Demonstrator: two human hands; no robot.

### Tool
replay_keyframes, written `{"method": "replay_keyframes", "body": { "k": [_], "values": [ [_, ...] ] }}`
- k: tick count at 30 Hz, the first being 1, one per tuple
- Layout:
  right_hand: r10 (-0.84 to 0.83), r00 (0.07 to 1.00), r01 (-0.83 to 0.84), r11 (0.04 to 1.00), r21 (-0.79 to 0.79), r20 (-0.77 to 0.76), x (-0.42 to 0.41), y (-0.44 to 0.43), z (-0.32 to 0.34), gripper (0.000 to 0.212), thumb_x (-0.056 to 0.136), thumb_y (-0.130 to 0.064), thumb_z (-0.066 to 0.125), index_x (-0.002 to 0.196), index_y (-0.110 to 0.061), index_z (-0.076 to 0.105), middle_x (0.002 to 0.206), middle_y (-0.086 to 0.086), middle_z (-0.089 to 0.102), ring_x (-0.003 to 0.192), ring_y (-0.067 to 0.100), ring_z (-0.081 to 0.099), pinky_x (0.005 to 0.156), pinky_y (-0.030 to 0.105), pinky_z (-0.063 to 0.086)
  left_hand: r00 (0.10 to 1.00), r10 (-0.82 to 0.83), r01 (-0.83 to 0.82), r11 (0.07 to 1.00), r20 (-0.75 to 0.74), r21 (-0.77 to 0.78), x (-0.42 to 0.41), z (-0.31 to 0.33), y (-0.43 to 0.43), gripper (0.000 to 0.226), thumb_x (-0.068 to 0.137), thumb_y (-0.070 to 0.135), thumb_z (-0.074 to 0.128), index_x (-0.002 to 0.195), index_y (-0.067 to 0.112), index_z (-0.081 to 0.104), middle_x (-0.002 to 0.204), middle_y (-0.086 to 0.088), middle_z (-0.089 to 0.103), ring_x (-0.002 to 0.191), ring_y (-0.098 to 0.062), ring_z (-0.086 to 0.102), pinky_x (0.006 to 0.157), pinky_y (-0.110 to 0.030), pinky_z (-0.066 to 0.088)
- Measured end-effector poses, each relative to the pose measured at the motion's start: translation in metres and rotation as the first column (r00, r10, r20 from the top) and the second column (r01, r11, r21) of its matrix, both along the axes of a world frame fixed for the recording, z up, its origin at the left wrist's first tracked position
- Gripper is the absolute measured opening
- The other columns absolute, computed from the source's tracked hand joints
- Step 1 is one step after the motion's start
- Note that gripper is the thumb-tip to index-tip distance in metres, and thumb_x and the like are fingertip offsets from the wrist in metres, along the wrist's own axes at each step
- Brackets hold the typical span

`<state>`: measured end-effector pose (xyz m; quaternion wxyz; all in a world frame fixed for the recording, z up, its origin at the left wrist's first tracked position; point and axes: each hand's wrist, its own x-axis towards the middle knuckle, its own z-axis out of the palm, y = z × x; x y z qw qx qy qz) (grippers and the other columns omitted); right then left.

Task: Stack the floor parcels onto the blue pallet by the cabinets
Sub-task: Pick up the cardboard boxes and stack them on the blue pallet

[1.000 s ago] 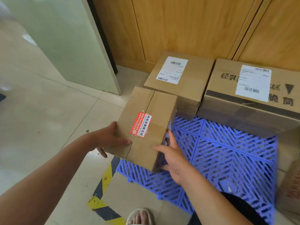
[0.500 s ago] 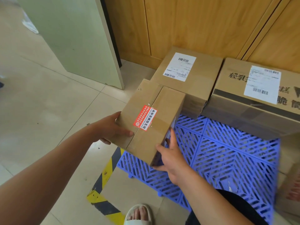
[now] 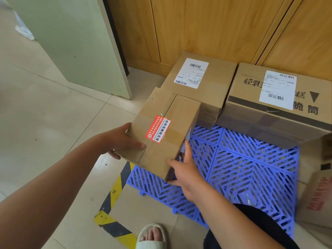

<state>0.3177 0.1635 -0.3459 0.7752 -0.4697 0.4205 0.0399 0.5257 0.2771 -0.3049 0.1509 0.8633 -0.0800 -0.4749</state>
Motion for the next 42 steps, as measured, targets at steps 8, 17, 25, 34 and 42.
{"method": "replay_keyframes", "body": {
  "k": [8, 17, 25, 34, 42],
  "values": [
    [-0.112, 0.994, 0.112, 0.993, -0.043, -0.009, 0.003, -0.006, 0.003, 0.078, 0.094, -0.018, 0.062, 0.148, -0.056, 0.020, 0.154, -0.011, 0.039, 0.135, 0.019, 0.047, 0.106, 0.055, 0.045, 0.992, -0.091, 0.085, 0.993, 0.083, 0.077, -0.001, 0.010, -0.013, 0.113, 0.068, 0.063, 0.076, 0.155, 0.037, 0.009, 0.156, -0.005, 0.033, 0.138, -0.033, 0.040, 0.110, -0.052, 0.038],
    [-0.437, 0.900, 0.431, 0.887, -0.166, 0.000, -0.008, -0.039, 0.028, 0.038, 0.097, -0.018, 0.059, 0.132, -0.027, 0.049, 0.132, 0.000, 0.050, 0.111, 0.019, 0.056, 0.099, 0.047, 0.050, 0.890, -0.110, 0.299, 0.874, 0.442, -0.384, -0.056, 0.067, -0.103, 0.035, 0.090, 0.041, 0.066, 0.121, 0.027, 0.063, 0.108, 0.005, 0.067, 0.097, -0.016, 0.064, 0.074, -0.026, 0.048],
    [-0.773, 0.623, 0.782, 0.611, -0.123, 0.124, -0.098, -0.106, 0.072, 0.021, 0.095, -0.007, 0.057, 0.114, -0.013, 0.063, 0.100, 0.006, 0.061, 0.089, 0.016, 0.059, 0.073, 0.034, 0.052, 0.906, -0.299, 0.415, 0.767, 0.299, -0.489, -0.162, 0.087, -0.210, 0.011, 0.088, 0.028, 0.067, 0.093, 0.020, 0.073, 0.088, -0.006, 0.074, 0.082, -0.026, 0.070, 0.077, -0.036, 0.057],
    [-0.904, 0.410, 0.854, 0.334, -0.400, 0.121, -0.292, -0.200, 0.096, 0.019, 0.092, -0.004, 0.057, 0.105, -0.016, 0.064, 0.088, 0.006, 0.061, 0.067, 0.015, 0.054, 0.069, 0.036, 0.046, 0.926, -0.378, 0.296, 0.752, -0.016, -0.588, -0.290, 0.102, -0.299, 0.012, 0.094, 0.017, 0.061, 0.091, 0.012, 0.071, 0.088, -0.006, 0.068, 0.078, -0.018, 0.062, 0.078, -0.036, 0.053],
    [-0.887, 0.458, 0.392, 0.267, -0.881, -0.065, -0.396, -0.343, 0.105, 0.064, 0.090, -0.040, 0.066, 0.147, -0.024, 0.042, 0.148, 0.013, 0.038, 0.135, 0.036, 0.039, 0.111, 0.046, 0.035, 0.785, -0.617, 0.493, 0.562, 0.060, -0.664, -0.381, 0.073, -0.355, 0.054, 0.089, 0.023, 0.067, 0.137, 0.037, 0.044, 0.117, 0.012, 0.055, 0.095, -0.004, 0.058, 0.081, -0.011, 0.050]
  ]
}}
